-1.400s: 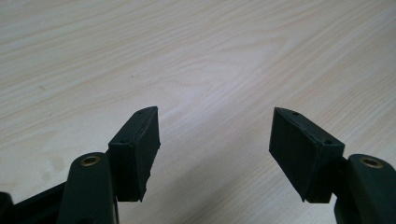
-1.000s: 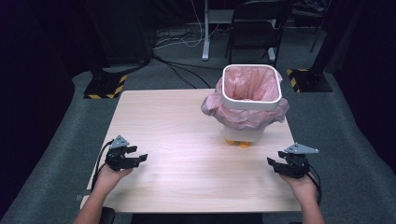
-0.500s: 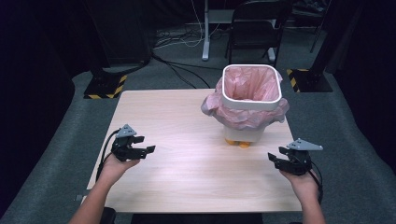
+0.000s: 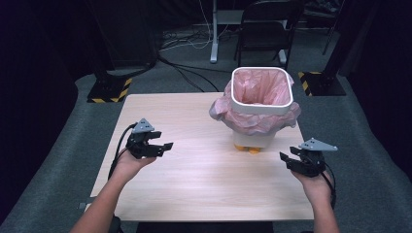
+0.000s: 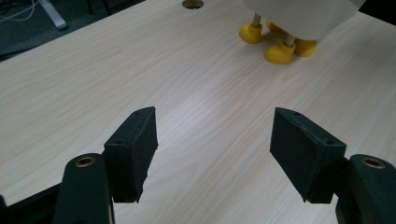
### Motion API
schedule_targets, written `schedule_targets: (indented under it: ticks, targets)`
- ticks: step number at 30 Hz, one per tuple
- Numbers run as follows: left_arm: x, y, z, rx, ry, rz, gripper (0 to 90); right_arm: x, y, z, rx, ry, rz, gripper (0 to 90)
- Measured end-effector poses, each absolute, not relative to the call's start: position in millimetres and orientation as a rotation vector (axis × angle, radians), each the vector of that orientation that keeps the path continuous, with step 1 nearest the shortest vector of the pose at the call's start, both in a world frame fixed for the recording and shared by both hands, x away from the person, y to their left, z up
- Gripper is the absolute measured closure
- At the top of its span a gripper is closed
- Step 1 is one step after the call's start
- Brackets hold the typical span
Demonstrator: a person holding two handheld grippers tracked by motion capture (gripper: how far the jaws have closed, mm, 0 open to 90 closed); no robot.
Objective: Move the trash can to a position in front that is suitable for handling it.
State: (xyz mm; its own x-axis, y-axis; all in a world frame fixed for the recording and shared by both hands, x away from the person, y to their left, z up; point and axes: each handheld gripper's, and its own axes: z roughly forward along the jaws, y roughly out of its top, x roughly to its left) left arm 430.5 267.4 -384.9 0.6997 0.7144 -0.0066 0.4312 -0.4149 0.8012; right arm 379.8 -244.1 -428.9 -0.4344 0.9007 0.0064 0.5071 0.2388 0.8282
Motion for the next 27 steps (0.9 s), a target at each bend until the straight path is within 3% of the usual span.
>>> schedule_targets:
  ticks: [27]
  targets:
    - [460.4,193.1,-361.6,2.094,0.752,0.406,35.2,390.7,-246.1,-404.9,1.248,1.972,1.06,52.4]
